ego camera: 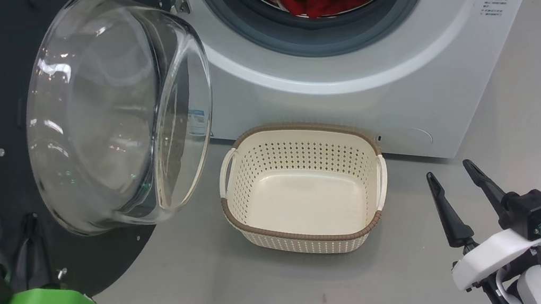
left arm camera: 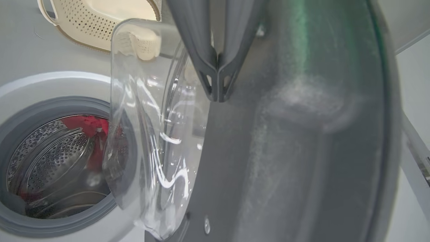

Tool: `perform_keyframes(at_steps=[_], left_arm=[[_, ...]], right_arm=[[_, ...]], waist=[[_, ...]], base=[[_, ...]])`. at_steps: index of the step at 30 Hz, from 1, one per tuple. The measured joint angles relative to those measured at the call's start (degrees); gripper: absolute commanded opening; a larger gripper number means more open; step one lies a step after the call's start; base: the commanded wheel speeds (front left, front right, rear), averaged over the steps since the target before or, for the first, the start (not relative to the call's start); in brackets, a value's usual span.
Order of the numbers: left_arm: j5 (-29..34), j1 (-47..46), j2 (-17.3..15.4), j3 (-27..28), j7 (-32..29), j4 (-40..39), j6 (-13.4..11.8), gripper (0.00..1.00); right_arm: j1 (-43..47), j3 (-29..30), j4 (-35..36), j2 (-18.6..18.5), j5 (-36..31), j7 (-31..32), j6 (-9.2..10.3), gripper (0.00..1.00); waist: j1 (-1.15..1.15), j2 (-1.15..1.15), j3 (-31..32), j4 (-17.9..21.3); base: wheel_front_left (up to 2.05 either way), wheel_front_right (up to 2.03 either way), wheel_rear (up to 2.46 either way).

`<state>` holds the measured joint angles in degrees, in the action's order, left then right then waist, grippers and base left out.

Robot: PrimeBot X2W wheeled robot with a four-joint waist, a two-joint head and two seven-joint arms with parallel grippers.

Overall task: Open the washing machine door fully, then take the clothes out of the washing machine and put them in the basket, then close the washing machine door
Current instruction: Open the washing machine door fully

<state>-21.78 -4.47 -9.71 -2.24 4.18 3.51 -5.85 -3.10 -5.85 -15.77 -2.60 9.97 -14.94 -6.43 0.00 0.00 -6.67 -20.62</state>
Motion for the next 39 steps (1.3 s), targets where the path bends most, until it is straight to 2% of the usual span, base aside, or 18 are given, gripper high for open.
perform_keyframes(at_steps=[8,22,32,39], left_arm=[[-1.18,-2.91,-0.63,3.23,1.02,4.65,-0.26,0.00],[-2.53,-8.68,-3.53,9.13,4.26,12.80,-0.38,0.00],[-3.50,-10.23,-3.94,9.78,6.54,16.03,-0.40,0.00],[-3.32,-10.16,-2.94,8.67,7.82,16.11,-0.40,0.00]], right_arm=[[-0.07,0.34,0.05,0.00,-0.24,0.00,-0.03,1.00],[-1.47,0.41,0.14,-0.01,-1.68,0.00,-0.07,1.00],[-1.96,0.54,0.12,-0.02,-2.03,0.00,-0.16,1.00],[-2.41,0.80,0.12,-0.02,-2.03,0.00,-0.19,1.00]], waist=[[0.00,0.00,-1.07,0.01],[0.00,0.00,-2.94,-0.12],[0.00,0.00,-3.40,0.29],[0.00,0.00,-3.37,0.48]], base=[[0.00,0.00,0.00],[0.00,0.00,0.00],[0.00,0.00,0.00],[0.00,0.00,0.00]])
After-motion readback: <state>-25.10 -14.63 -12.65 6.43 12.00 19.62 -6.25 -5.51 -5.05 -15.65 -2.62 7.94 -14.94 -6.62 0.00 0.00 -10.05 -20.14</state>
